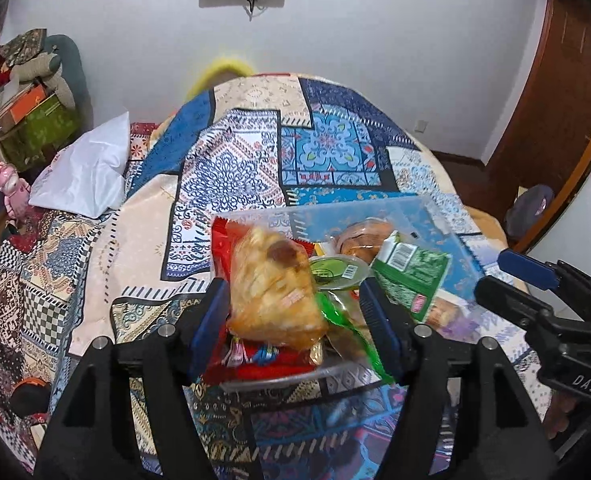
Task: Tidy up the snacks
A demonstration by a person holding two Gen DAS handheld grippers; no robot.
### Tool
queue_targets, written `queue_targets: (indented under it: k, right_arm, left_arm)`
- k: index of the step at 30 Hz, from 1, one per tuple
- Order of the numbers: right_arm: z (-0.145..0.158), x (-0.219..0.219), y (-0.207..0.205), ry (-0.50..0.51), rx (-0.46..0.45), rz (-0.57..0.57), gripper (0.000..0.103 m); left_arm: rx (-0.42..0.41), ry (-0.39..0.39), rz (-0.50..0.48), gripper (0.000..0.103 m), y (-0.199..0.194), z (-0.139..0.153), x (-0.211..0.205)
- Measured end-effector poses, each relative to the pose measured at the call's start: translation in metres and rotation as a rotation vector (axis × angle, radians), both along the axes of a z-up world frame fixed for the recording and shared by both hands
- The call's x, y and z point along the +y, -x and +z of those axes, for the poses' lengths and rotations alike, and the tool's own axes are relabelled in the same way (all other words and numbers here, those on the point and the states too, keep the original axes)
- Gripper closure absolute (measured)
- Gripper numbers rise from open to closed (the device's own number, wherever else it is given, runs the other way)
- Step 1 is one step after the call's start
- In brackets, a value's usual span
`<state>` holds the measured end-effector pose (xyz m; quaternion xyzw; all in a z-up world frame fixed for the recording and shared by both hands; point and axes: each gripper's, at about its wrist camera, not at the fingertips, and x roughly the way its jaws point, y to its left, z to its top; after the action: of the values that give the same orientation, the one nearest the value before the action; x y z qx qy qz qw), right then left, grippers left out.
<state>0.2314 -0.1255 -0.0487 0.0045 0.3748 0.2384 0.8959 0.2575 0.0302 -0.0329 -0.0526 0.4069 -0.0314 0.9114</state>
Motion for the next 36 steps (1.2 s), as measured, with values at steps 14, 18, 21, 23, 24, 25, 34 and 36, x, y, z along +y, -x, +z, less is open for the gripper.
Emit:
queue_targets:
  k: [14, 18, 21, 23, 24, 25, 34, 36]
  right_arm:
    - [0.065, -0.016, 0.072, -0.072, -0.156, -0.021, 0.045]
    - [0.072, -0.022, 0.093, -0.081, -0.175, -0.028, 0.045]
    - [0.076, -0.028, 0.105, -0.092, -0.183, -0.033, 0.045]
    - [0.077, -0.03, 0.113, -0.095, -0.189, -0.036, 0.045]
    - [0.078, -0.03, 0.117, -0.096, -0.193, -0.037, 0.043]
    - [0.078, -0.031, 0.121, -0.098, -0.2, -0.039, 0.038]
    - [0.077, -0.032, 0.149, -0.08, -0.285, -0.064, 0.024]
    - [0.077, -0.031, 0.151, -0.071, -0.309, -0.077, 0.021]
  left_arm:
    - [-0.225, 0.001, -0.009, 0.029, 0.099, 0.082, -0.01]
    - [-0.264, 0.03, -0.006, 0.027, 0.127, 0.094, -0.01]
    - [-0.291, 0.031, 0.003, 0.025, 0.145, 0.098, -0.011]
    - [-0.313, 0.019, 0.007, 0.024, 0.156, 0.1, -0.013]
    - [-0.324, 0.013, 0.009, 0.024, 0.163, 0.101, -0.015]
    - [-0.336, 0.006, 0.012, 0.023, 0.168, 0.101, -0.016]
    - [-0.428, -0.053, 0.004, 0.014, 0.203, 0.101, -0.028]
    - [-0.442, -0.055, 0.002, 0.013, 0.206, 0.1, -0.03]
